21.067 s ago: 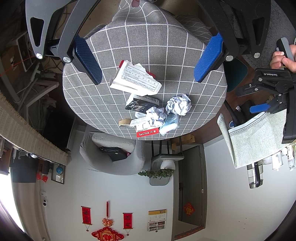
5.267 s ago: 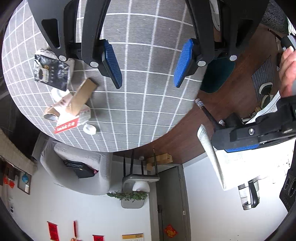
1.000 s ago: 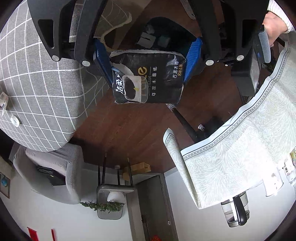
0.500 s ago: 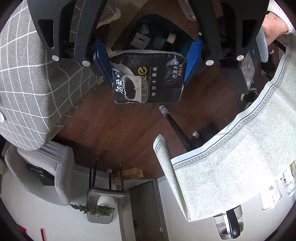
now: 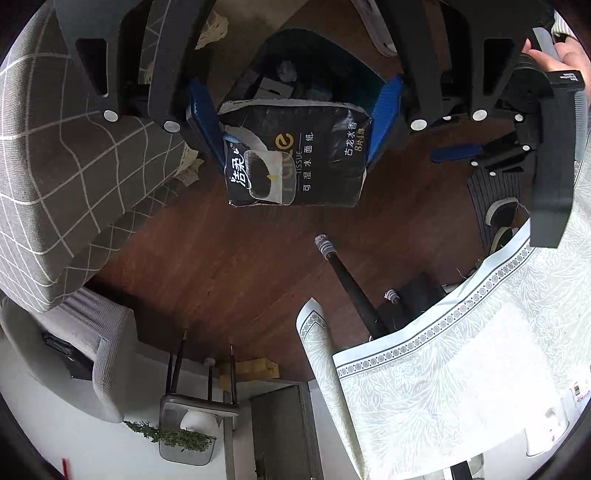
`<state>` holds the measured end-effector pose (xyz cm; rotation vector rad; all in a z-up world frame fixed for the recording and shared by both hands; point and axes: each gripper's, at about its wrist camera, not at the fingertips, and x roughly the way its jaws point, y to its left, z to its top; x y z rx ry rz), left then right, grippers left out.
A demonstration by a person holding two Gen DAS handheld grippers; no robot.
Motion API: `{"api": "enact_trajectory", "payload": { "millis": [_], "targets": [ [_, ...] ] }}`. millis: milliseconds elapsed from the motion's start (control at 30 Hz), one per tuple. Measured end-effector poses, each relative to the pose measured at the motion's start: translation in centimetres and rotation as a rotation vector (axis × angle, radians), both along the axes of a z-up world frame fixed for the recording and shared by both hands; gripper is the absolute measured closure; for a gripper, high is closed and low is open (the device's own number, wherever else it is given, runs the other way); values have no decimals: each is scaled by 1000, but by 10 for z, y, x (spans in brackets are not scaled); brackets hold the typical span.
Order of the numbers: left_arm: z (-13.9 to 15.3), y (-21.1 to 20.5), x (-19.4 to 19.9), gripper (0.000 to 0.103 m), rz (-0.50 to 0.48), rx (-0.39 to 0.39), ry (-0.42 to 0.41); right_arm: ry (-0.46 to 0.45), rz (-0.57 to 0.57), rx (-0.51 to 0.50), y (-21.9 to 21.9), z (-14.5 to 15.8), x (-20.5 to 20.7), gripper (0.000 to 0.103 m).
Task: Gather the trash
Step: 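Open the right tool over the bin to drop the snack bag, then move both tools back over the table toward the remaining trash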
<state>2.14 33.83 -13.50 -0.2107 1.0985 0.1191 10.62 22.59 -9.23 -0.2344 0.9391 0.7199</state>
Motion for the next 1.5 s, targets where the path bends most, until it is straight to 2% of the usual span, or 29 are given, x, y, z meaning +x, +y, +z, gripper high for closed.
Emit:
{"api": "enact_trajectory", "payload": {
  "millis": [133,367,600,833,1133,1300,1400,1500],
  "targets": [
    [25,9,-4,52,30,-15,-70,25,14,-36,6,-16,-1,31],
    [67,8,-7,51,40,5,-176,61,41,-82,12,-39,-5,31],
    [107,0,-8,49,44,3,-271,75,56,-92,16,-54,-6,31],
    [136,-18,-7,45,29,8,-340,103,57,-104,11,-64,-4,19],
    [153,-36,-1,40,21,-3,-383,82,81,-82,-10,-48,-10,18],
    [172,-52,0,35,9,-4,-431,14,92,-46,-27,-21,-18,18],
    [185,-63,0,32,0,-6,-467,-28,100,-14,-40,-3,-24,25],
    [193,-74,1,29,-15,2,-492,-63,101,17,-56,15,-24,27]
  ]
}}
